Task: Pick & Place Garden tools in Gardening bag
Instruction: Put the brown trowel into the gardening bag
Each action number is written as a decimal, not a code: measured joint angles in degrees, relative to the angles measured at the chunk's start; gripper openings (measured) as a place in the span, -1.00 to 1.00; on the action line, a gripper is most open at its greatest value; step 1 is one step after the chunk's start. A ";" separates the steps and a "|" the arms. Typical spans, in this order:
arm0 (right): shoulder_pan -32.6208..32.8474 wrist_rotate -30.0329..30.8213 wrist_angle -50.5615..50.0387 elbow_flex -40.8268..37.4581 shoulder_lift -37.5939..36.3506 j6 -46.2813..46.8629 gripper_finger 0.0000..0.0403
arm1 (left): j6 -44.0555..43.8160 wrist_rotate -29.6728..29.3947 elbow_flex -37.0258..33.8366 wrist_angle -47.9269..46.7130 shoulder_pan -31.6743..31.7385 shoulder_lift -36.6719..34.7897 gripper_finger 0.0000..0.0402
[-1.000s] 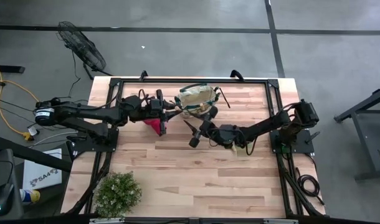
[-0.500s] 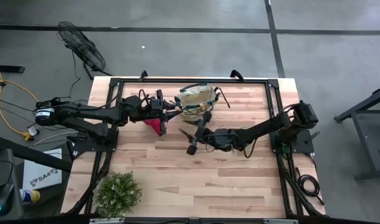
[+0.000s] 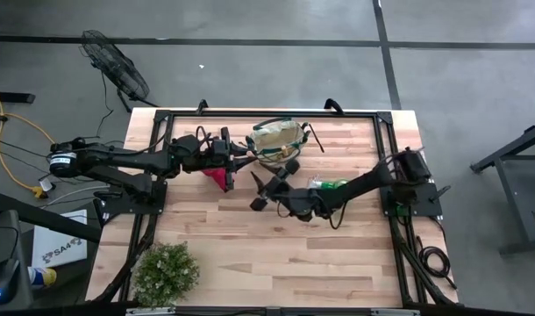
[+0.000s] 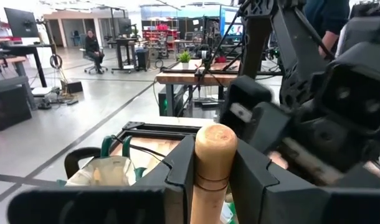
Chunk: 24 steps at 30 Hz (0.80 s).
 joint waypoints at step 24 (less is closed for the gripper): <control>-2.60 -1.61 6.36 2.75 1.91 -6.43 -0.30 | -0.91 -0.59 0.00 -0.52 0.00 0.02 -0.67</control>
